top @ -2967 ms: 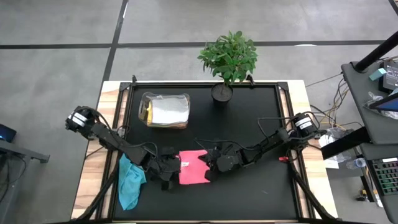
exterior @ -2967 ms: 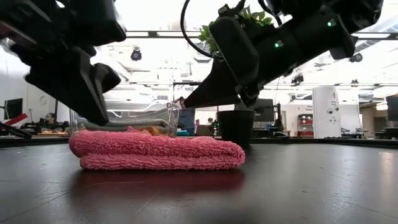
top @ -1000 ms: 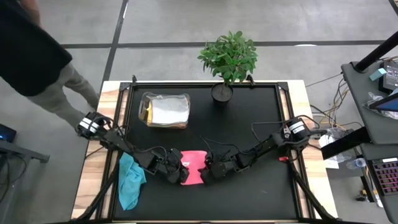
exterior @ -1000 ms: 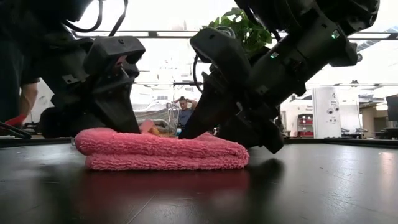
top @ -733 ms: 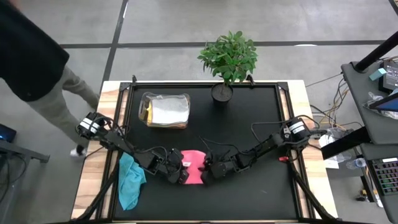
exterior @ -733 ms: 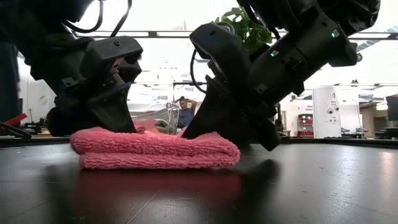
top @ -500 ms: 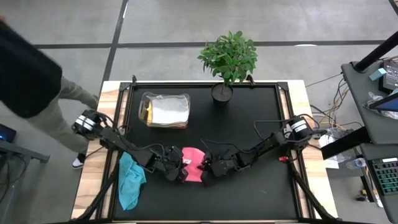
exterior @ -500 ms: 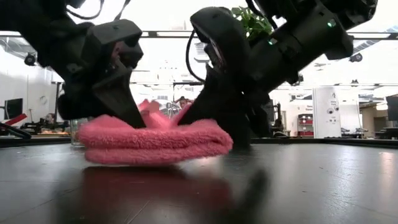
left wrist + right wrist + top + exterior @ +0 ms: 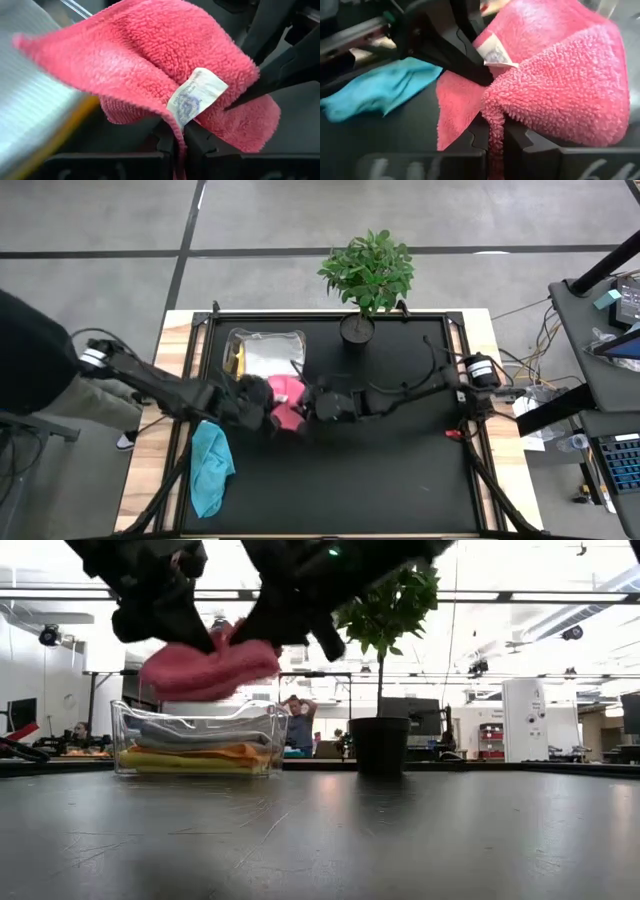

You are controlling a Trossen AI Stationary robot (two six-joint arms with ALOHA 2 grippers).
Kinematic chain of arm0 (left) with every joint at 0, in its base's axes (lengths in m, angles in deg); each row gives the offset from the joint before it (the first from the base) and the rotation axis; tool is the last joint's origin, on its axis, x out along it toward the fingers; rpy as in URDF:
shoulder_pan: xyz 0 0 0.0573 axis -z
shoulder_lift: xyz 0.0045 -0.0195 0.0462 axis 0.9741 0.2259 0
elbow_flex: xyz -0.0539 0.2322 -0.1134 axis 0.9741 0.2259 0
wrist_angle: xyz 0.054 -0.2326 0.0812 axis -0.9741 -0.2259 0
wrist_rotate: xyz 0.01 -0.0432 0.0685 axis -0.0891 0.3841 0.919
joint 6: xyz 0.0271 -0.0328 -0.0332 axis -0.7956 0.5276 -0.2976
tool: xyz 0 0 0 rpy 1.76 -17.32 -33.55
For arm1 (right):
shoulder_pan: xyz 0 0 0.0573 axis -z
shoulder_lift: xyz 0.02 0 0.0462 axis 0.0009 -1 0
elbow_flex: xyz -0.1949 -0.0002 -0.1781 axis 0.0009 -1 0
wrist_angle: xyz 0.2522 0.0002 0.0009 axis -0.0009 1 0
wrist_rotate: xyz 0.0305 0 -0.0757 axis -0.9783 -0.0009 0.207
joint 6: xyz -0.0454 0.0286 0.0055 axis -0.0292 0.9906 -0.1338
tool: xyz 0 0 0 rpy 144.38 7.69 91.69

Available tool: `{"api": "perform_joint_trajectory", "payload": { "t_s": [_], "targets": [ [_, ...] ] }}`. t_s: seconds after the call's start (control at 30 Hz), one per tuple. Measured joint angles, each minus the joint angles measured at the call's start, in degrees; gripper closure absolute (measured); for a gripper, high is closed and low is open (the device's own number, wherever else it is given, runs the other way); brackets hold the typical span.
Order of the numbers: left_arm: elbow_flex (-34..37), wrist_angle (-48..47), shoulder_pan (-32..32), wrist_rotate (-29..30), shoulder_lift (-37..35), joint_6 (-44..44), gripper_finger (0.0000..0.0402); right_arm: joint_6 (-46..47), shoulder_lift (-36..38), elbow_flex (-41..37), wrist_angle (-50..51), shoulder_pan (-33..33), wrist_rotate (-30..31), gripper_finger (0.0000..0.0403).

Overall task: Fold microfiber towels
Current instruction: Put the pink towel into the transparent bin

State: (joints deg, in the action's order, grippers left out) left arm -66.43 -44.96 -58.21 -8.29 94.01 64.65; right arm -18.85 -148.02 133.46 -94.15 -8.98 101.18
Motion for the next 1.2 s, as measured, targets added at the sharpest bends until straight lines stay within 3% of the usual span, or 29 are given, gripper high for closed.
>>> {"api": "perform_joint_trajectory", "payload": {
  "t_s": [0.2, 0.47, 0.67, 0.83, 1.0, 1.2],
  "targets": [
    [0.24, -6.02, -7.31, -0.37, -9.82, -10.23, 0.0401, -6.87, -1.1, 7.46, 4.21, 5.33, -1.07, 0.039],
    [0.66, -9.07, -18.67, -1.57, -15.11, -21.03, 0.0401, -9.42, -2.05, 8.26, 0.29, 13.54, -6.21, 0.039],
    [0.66, -8.8, -27.86, -2.29, -13.53, -28.26, 0.0401, -10.67, -6.58, 8.3, -8.0, 17.61, -9.04, 0.039],
    [0.66, -8.45, -35.66, -3.44, -10.65, -32.47, 0.0402, -11.12, -9.82, 11.89, -8.14, 20.56, -9.06, 0.039],
    [0.68, -7.59, -40.93, -8.21, -6.36, -33.57, 0.0402, -11.39, -14.17, 16.65, -2.8, 21.44, -9.21, 0.039],
    [0.68, -9.11, -41.44, -10.25, -1.57, -32.47, 0.0402, -12.6, -17.95, 24.5, 7.54, 21.42, -9.12, 0.039]
  ]
}}
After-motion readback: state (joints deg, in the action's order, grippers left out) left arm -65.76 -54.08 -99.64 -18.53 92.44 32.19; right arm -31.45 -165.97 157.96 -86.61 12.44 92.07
